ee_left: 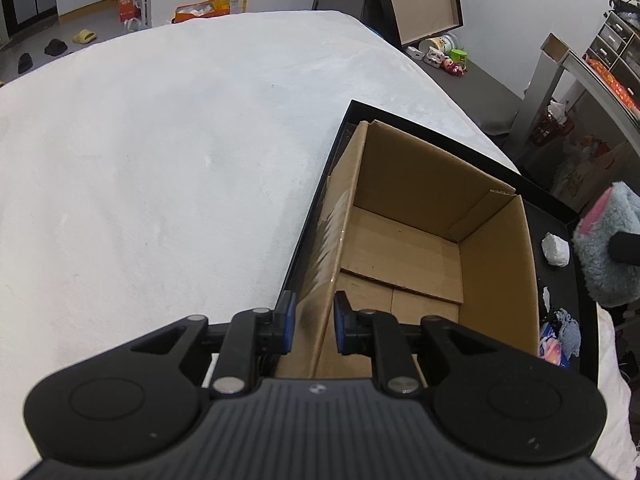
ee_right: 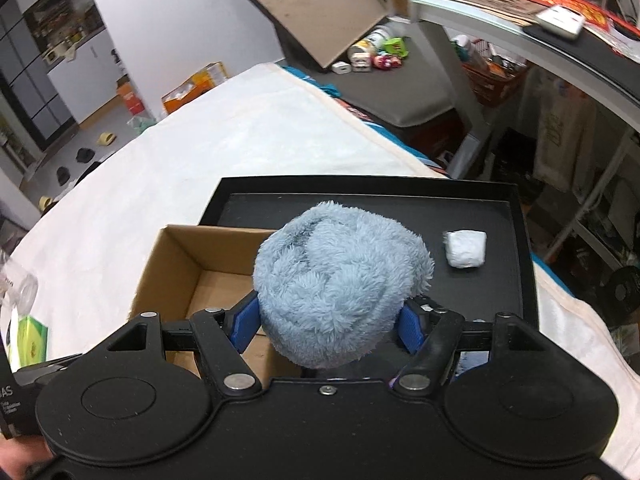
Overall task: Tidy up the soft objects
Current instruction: 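Carry the plush with the right gripper and drop it into the box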
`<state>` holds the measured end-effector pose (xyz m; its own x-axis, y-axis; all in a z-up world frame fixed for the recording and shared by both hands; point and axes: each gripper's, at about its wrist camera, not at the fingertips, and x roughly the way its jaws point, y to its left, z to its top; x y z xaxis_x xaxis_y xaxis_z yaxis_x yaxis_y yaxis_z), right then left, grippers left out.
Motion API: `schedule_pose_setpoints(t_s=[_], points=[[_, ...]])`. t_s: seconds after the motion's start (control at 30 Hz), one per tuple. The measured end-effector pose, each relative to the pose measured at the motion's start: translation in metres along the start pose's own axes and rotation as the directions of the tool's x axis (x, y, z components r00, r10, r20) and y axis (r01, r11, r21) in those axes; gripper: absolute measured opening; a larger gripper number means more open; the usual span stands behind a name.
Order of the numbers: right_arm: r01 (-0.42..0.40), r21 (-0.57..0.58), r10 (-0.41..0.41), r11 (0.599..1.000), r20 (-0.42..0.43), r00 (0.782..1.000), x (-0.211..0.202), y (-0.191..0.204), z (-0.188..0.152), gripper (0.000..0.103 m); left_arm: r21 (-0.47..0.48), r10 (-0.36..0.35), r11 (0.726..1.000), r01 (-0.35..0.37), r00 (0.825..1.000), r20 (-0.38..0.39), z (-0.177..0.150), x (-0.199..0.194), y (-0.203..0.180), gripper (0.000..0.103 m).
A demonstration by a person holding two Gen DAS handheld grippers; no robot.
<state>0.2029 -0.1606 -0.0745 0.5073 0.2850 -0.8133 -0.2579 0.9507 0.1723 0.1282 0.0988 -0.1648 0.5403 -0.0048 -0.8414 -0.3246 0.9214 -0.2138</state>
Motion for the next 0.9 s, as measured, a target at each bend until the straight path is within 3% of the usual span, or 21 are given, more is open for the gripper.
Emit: schedule_pose_setpoints(t_s=[0.5,0.9], points=[[-0.058,-0.136,0.058,0.989,-0.005,0.998,0.008,0.055,-0.002,0.067,-0.010,-0.049,0.999,0.049,0.999,0.013,0.001,0.009,0.003,0.014],[-0.064,-0.223,0.053,0.973,-0.053,0.997,0.037,0.088,-0.005,0.067,-0.022,-0.090,0.996,0.091,0.996,0.020,-0.004,0.006,0.017,0.014]])
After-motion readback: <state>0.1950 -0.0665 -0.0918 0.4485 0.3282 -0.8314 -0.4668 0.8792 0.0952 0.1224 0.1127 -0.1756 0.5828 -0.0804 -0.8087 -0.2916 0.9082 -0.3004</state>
